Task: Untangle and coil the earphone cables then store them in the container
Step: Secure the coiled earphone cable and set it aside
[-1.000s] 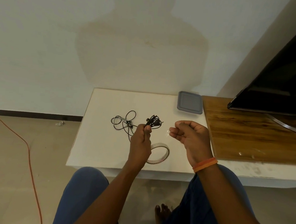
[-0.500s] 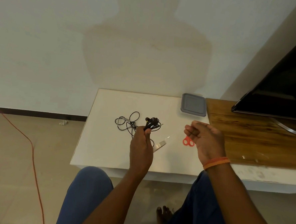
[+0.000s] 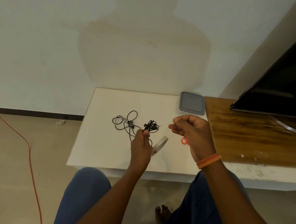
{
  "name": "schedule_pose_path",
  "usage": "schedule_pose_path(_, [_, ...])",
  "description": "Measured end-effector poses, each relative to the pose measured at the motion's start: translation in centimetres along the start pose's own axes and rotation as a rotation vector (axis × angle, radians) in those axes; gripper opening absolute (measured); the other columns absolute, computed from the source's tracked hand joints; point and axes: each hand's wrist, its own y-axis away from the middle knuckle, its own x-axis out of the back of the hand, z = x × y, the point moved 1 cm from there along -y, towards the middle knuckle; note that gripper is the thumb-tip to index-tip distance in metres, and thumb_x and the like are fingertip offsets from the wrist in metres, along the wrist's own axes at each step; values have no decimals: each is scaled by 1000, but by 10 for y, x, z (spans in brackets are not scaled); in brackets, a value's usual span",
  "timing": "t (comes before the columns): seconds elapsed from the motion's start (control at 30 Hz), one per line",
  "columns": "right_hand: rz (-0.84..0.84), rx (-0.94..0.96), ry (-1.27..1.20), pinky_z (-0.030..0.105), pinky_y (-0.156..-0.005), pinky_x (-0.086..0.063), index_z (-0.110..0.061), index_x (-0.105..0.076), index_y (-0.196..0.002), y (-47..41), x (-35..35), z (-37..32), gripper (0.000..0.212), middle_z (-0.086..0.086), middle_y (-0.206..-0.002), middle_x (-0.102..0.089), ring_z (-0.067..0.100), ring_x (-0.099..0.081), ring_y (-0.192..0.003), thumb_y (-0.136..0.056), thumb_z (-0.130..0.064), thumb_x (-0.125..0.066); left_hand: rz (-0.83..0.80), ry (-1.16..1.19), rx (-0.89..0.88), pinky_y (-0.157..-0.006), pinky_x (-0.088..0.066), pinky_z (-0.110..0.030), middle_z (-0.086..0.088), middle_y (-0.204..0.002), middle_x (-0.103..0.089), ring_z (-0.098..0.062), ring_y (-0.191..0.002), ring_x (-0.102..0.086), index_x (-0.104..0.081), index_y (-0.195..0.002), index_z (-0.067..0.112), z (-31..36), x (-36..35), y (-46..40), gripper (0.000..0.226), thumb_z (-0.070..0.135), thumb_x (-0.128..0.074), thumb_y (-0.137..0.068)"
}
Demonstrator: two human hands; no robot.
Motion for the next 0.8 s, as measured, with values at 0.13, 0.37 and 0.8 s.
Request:
schedule_pose_path(0.13, [2,23,40,23,-72,-58,-4,-68,-99,-1,0,3,13,14,-94,-73,20,-74,-80,-91,-13,-63,14,2,-28,-58,-42,-27,3,-72,-54,-23,-77,-67,-48,-84,15,6,2,-5,35,33,-27,-107])
schedule_pose_path(0.37, [-15,92,146,24,-75,-58,-16,-70,-91,-7,0,12,5,6,-89,-74,16,-73,-81,-90,-16,-65,-61,46,-263,-64,-40,-9,5,-85,-67,-4,-75,-58,-53,-92,16,55,16,-11,36,35,-27,-106])
schedule_pose_path(0.8, [-78,201,309,26,-76,-56,-21,-73,-84,-5,-5,27,4,-7,-88,-70,7,-64,-83,-85,-17,-71,-178,253,-17,-58,-29,-29,7,-60,-35,-12,-58,-32,-39,-71,19,69,17,-17,38,35,-29,-104])
